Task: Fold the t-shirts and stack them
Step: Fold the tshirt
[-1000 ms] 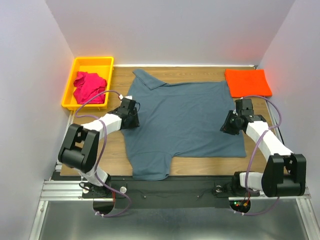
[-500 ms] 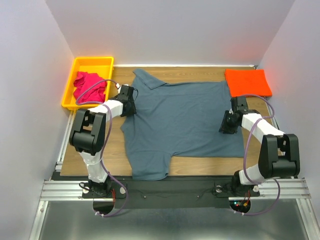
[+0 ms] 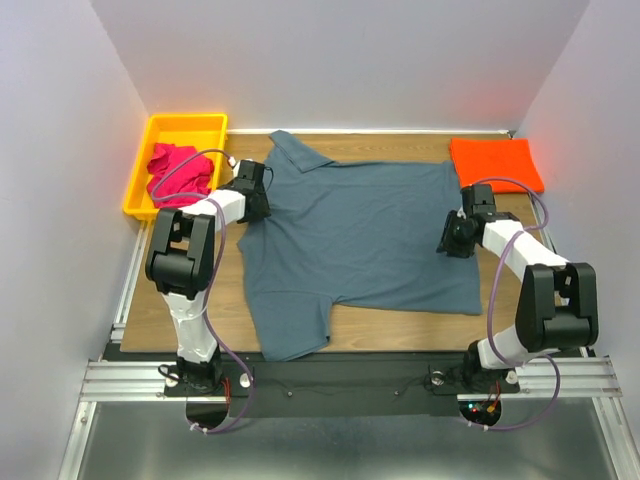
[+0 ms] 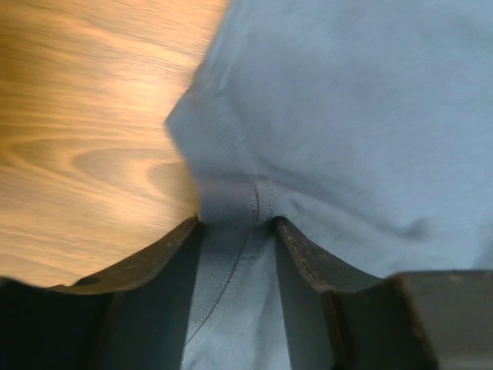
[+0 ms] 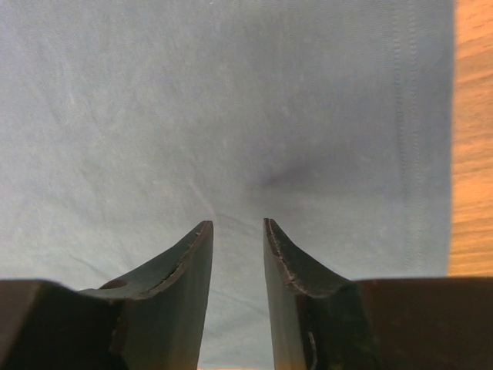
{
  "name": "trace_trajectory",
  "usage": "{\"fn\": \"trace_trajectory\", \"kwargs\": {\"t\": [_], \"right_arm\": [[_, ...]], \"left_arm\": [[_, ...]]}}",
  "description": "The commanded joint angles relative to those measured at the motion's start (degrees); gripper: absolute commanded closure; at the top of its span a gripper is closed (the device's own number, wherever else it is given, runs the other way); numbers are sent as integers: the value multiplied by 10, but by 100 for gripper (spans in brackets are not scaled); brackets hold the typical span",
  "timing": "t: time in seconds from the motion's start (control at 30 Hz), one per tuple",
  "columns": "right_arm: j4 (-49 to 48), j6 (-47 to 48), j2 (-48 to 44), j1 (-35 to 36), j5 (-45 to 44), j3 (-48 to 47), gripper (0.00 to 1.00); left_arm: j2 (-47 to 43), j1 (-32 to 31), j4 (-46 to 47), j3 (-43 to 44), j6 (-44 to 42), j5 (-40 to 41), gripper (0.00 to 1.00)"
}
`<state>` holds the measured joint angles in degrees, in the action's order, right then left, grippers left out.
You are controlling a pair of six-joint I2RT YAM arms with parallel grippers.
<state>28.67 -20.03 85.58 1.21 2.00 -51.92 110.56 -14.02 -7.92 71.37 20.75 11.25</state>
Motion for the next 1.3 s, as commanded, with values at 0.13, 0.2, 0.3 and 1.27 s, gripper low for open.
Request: {"fn": "trace_trajectory", "kwargs": {"t": [0.13,0.2,0.3,1.27], "right_arm": [[0,4,-47,82,11,-29,55],[1,-4,-47,118,14,-34,53],[1,-16,-35,168,3,-45,51],[69,-86,-33,266,49,93,40]], "left_arm": [[-107,0,-57,-16,8,14,23],[-159,-15,-67,-46,18,10,20],[-222,-53,-80,-88,27,18,20],[-371,-122,-212,-346,157,-156,45]]}}
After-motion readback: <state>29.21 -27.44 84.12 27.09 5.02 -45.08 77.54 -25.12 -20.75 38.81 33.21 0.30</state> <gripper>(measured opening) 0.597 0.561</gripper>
